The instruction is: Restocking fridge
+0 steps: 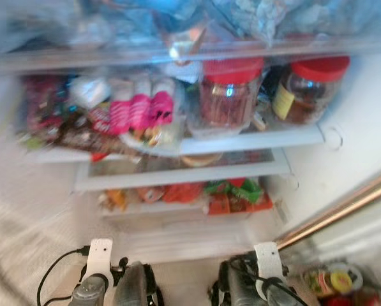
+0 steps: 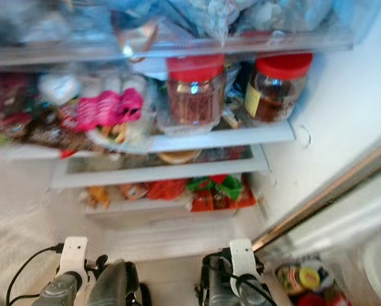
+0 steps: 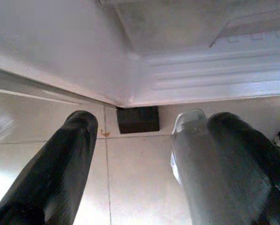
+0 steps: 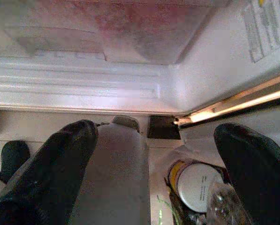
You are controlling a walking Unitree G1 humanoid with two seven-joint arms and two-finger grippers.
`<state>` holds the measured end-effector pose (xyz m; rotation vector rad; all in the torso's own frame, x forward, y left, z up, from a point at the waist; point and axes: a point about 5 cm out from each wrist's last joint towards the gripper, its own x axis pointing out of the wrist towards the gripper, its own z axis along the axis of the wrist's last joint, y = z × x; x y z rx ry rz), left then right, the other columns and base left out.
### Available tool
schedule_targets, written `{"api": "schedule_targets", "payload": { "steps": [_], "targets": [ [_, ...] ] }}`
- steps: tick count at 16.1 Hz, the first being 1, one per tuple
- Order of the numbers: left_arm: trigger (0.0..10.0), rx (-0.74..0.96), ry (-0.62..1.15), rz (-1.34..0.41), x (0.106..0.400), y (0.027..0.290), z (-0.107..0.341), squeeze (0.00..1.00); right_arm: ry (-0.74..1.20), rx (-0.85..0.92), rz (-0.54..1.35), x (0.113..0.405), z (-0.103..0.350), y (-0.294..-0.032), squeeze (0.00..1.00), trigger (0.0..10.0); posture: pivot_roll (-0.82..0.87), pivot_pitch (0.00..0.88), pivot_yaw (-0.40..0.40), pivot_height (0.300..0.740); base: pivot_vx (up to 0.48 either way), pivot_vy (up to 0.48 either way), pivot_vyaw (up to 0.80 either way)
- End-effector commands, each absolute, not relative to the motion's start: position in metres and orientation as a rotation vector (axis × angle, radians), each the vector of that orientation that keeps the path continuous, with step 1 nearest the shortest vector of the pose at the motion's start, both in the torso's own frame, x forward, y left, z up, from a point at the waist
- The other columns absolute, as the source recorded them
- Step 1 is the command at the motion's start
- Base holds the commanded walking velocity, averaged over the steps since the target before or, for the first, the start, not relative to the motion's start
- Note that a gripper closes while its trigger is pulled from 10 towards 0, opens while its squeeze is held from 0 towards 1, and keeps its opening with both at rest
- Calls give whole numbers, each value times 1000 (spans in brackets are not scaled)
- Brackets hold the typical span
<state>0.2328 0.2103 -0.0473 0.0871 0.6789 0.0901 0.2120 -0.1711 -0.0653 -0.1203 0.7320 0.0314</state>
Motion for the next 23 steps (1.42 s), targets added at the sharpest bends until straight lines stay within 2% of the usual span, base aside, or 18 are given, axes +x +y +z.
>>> {"api": "schedule_targets", "payload": {
  "steps": [1,23],
  "targets": [
    [10000,90,716,92,224,212,-53,0,848,-104,29,184,-82,-170,0,10000,-85,191,6,641,-304,0,0],
    [10000,70,686,101,231,210,-49,0,846,-97,28,186,-81,-170,0,10000,-86,216,3,641,-305,0,0]
  ]
}}
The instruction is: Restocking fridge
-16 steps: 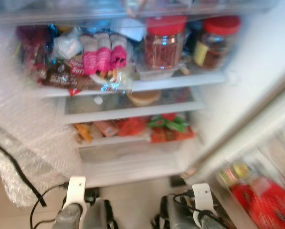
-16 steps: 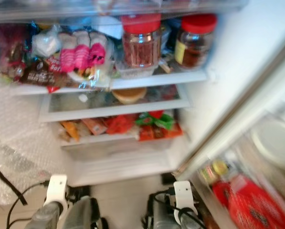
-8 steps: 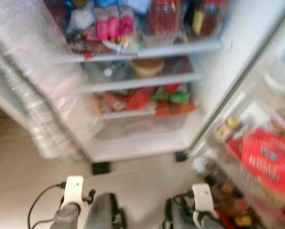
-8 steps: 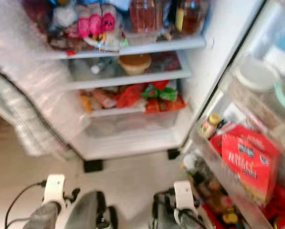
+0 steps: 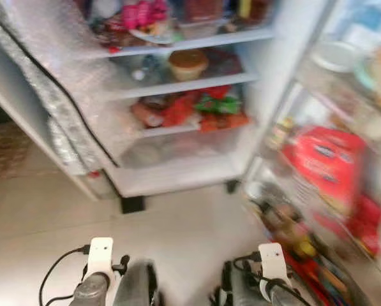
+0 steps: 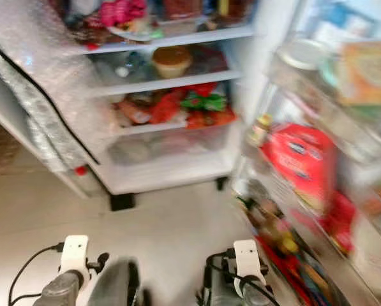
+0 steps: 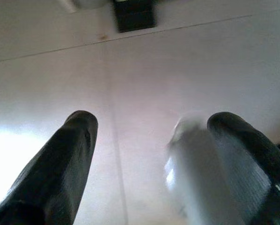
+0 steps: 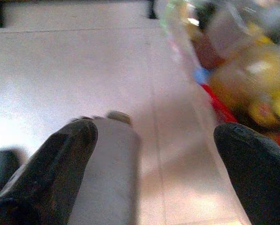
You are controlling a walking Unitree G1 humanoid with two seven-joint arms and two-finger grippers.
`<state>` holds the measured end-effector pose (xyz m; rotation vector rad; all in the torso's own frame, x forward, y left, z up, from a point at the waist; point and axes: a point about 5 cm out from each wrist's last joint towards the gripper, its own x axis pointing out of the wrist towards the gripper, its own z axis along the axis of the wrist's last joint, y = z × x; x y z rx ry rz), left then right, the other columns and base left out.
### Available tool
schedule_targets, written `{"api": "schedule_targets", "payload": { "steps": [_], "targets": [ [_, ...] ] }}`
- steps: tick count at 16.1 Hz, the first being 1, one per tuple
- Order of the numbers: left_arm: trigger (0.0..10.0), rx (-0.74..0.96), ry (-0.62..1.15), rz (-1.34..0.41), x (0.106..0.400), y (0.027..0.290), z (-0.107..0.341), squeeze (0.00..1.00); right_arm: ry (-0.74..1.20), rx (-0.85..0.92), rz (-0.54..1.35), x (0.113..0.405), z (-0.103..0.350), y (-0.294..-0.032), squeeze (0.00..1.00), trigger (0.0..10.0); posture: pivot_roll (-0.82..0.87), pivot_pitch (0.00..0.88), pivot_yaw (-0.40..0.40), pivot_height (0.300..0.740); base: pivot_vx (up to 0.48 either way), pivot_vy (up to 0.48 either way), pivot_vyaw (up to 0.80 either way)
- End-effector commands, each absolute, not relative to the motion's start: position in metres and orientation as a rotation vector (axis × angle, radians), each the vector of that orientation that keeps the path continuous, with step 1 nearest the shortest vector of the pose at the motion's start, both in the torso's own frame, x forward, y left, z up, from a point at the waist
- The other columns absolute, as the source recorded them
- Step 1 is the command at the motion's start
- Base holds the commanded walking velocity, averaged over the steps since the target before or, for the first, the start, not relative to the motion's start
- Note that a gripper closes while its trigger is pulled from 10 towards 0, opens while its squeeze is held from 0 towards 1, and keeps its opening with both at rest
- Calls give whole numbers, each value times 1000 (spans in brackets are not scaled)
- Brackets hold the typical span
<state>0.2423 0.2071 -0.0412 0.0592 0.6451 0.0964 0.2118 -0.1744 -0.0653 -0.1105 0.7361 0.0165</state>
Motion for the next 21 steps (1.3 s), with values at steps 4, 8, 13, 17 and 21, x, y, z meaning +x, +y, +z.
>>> {"api": "schedule_targets", "payload": {
  "steps": [4,8,13,17,21],
  "targets": [
    [10000,70,686,101,231,210,-49,0,846,-97,28,186,-81,-170,0,10000,-86,216,3,641,-304,0,0],
    [10000,62,684,102,231,210,-49,0,846,-97,30,186,-81,-171,0,10000,-88,215,2,641,-304,0,0],
    [10000,59,686,100,231,209,-49,0,847,-97,30,186,-81,-171,0,10000,-90,204,2,641,-306,0,0],
    [10000,58,686,100,231,209,-49,0,847,-97,31,185,-82,-170,0,10000,-92,201,3,641,-304,0,0],
    [10000,60,687,101,231,209,-49,0,849,-88,35,185,-82,-170,0,10000,-92,199,2,641,-228,0,0]
  ]
}}
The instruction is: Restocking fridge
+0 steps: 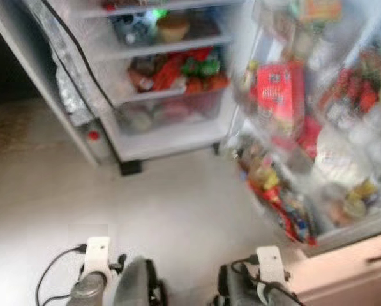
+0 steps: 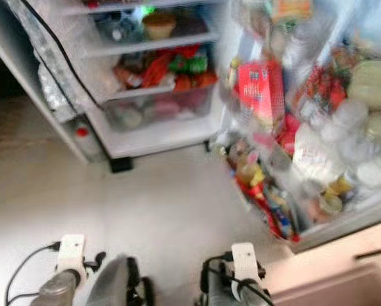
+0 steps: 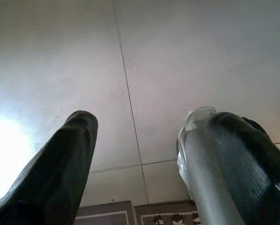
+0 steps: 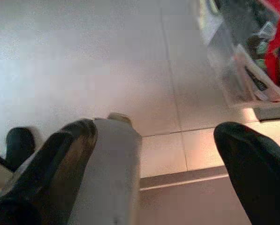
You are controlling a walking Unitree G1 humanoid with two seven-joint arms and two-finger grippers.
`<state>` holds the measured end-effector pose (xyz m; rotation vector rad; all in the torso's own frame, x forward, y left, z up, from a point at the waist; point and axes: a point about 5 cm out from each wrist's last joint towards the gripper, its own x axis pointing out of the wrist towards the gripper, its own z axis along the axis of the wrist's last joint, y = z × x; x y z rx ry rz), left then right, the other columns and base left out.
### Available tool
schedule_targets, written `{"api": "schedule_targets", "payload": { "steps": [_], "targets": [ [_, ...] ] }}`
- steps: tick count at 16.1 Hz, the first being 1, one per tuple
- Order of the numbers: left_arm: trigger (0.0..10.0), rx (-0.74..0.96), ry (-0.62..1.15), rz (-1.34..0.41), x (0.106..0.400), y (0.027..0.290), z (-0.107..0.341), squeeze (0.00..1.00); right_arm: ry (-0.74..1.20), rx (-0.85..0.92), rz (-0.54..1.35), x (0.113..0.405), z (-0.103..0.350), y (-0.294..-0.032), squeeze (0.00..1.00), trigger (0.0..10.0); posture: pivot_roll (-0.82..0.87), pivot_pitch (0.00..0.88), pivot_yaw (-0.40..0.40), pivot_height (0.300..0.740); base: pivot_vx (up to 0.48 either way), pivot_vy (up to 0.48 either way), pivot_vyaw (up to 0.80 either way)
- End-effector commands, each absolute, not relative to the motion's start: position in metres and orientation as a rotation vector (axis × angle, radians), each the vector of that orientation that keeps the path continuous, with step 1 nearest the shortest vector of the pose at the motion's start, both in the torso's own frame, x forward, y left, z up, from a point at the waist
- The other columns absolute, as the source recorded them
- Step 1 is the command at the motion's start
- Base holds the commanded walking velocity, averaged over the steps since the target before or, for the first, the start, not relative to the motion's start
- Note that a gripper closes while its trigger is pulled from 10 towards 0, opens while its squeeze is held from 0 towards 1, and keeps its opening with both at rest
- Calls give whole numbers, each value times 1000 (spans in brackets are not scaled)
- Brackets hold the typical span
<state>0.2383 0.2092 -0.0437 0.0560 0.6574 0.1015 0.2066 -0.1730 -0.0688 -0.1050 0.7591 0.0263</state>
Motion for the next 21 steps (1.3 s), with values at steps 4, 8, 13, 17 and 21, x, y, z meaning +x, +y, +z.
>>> {"api": "schedule_targets", "payload": {
  "steps": [4,8,13,17,21],
  "targets": [
    [10000,61,690,105,231,210,-49,0,841,-79,49,186,-81,-170,0,10000,-92,206,1,649,0,0,0],
    [10000,62,693,108,231,211,-49,0,844,-82,53,186,-81,-169,0,10000,-94,212,2,701,0,0,0],
    [10000,63,693,109,230,212,-49,0,847,-82,49,186,-81,-169,0,10000,-94,215,5,740,0,0,0],
    [10000,62,694,108,230,211,-49,0,854,-81,44,186,-82,-169,0,10000,-96,215,5,740,0,0,0],
    [10000,62,694,107,230,211,-50,0,848,-76,47,186,-81,-169,0,10000,-95,214,5,740,0,0,0]
  ]
}}
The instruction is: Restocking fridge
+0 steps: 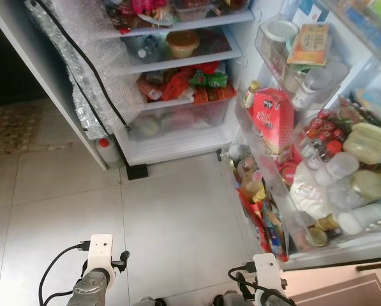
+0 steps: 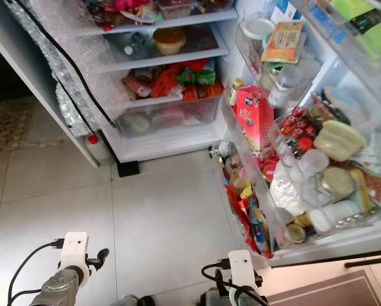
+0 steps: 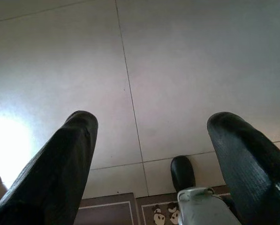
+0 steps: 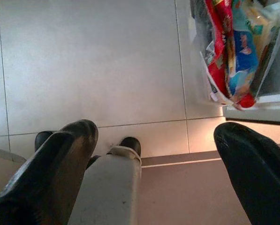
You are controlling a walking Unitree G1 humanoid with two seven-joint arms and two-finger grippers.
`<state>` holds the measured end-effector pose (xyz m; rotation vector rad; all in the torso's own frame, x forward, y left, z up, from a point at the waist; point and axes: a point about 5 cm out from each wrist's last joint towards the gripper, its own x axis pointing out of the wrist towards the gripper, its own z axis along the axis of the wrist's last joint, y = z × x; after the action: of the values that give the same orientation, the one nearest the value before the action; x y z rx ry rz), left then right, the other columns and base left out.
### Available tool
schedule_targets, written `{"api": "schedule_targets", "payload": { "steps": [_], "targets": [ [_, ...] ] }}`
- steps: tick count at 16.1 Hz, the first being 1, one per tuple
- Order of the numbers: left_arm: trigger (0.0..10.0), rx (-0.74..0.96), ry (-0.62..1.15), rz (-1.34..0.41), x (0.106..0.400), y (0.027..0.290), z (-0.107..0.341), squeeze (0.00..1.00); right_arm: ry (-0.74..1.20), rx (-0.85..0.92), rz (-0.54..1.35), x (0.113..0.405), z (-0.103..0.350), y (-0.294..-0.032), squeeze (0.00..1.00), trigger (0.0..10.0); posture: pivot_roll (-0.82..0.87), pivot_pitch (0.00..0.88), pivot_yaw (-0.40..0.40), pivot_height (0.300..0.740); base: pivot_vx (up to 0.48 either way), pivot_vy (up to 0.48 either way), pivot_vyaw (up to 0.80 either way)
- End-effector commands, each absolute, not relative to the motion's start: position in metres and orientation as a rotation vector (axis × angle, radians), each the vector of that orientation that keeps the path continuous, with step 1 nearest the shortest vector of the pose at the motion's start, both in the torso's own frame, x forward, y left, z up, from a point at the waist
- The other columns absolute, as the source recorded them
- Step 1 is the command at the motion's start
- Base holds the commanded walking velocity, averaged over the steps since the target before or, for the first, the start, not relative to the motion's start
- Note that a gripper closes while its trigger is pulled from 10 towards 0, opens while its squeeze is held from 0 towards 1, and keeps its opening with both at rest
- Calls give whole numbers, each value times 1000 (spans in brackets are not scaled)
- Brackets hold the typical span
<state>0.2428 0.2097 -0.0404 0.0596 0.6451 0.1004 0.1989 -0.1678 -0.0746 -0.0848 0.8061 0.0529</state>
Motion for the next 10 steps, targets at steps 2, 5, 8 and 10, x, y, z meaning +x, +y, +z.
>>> {"api": "schedule_targets", "payload": {
  "steps": [2,5,8,10],
  "targets": [
    [10000,62,695,107,230,211,-50,0,853,-78,45,186,-82,-169,0,10000,-95,213,6,740,0,0,0],
    [10000,62,695,108,230,211,-50,0,847,-68,36,186,-81,-169,0,10000,-98,206,8,740,0,0,0],
    [10000,67,694,116,230,214,-49,0,849,-69,28,186,-82,-168,0,10000,-100,190,20,740,0,0,0],
    [10000,71,694,119,231,216,-48,0,850,-67,23,187,-81,-168,0,10000,-99,183,27,740,0,0,0]
  ]
}}
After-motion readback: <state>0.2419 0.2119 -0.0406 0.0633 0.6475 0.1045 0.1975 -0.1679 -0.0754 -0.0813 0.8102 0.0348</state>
